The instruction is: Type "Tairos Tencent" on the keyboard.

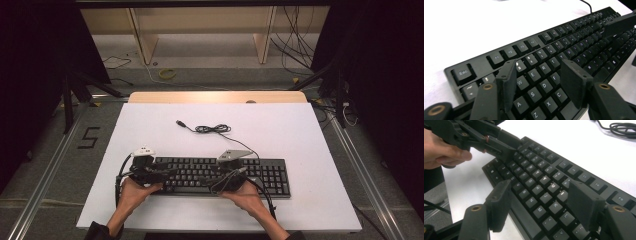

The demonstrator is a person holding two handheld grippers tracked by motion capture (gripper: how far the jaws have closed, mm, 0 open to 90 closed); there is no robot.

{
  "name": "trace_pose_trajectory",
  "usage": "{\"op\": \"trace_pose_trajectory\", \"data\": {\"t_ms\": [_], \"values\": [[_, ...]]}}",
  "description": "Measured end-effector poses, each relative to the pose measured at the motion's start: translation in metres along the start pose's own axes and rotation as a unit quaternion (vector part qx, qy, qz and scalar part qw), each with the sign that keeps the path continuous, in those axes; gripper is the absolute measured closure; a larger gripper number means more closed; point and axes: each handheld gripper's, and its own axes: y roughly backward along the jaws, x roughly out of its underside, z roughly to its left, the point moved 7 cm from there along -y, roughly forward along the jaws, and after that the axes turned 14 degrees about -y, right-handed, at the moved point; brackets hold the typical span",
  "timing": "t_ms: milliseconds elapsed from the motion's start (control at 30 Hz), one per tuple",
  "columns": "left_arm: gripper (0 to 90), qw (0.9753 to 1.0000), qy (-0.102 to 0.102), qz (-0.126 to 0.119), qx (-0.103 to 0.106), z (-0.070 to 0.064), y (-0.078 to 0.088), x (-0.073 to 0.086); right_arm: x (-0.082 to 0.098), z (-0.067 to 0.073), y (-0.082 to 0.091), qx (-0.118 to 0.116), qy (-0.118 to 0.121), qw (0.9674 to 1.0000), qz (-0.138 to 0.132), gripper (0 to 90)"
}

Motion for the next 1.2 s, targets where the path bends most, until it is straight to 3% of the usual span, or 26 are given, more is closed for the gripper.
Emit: {"op": "trace_pose_trajectory", "data": {"t_ms": [133, 400, 633, 1200], "values": [[53.4, 0.9999, -0.008, 0.01, 0.003, 0.0, -0.004, -0.001, 0.001, -0.001, 0.004, -0.002, -0.001, 1.0, -0.005, 36.7], [76.9, 0.9991, -0.025, 0.035, 0.001, -0.001, -0.014, -0.002, 0.004, -0.001, 0.009, -0.002, 0.0, 1.0, -0.007, 36.7], [88.8, 0.9984, -0.03, 0.048, -0.005, 0.001, -0.018, -0.001, 0.007, -0.003, 0.013, -0.001, -0.002, 1.0, -0.009, 36.5], [89.3, 0.9973, -0.031, 0.066, -0.007, 0.0, -0.025, 0.001, 0.009, -0.003, 0.015, -0.003, -0.002, 1.0, -0.009, 36.0]]}}
